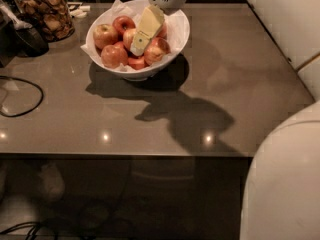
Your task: Pick apple from white bowl
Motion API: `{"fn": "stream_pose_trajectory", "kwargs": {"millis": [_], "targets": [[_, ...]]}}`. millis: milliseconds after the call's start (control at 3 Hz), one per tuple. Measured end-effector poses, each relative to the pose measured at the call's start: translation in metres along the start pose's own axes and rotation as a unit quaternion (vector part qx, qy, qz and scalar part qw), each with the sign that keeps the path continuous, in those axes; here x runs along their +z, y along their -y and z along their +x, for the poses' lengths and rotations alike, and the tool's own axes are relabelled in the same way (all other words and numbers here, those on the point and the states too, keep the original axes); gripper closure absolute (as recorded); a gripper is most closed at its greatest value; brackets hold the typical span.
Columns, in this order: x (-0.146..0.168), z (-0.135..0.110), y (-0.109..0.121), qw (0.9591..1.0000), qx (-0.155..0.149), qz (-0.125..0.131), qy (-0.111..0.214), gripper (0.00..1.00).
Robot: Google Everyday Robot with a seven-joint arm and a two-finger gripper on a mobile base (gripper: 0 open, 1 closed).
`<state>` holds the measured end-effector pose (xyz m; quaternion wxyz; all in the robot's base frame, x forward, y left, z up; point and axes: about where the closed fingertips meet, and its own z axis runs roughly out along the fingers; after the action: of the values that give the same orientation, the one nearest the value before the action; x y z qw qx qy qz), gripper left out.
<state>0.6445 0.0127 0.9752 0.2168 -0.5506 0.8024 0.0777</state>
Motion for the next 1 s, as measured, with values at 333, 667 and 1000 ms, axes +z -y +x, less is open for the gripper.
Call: {"fn": "stream_pose_trajectory", "kwargs": {"millis": [333,667,1000], "targets": [[0.004,0.0,0.009,0.9998,0.013,0.012,-0.004,0.0],[0.013,0.003,0.015,0.9994,0.026,0.018,-0.013,0.0],[0.026,0.007,0.019,0.9987,0.034,0.023,-0.032,0.0]]}}
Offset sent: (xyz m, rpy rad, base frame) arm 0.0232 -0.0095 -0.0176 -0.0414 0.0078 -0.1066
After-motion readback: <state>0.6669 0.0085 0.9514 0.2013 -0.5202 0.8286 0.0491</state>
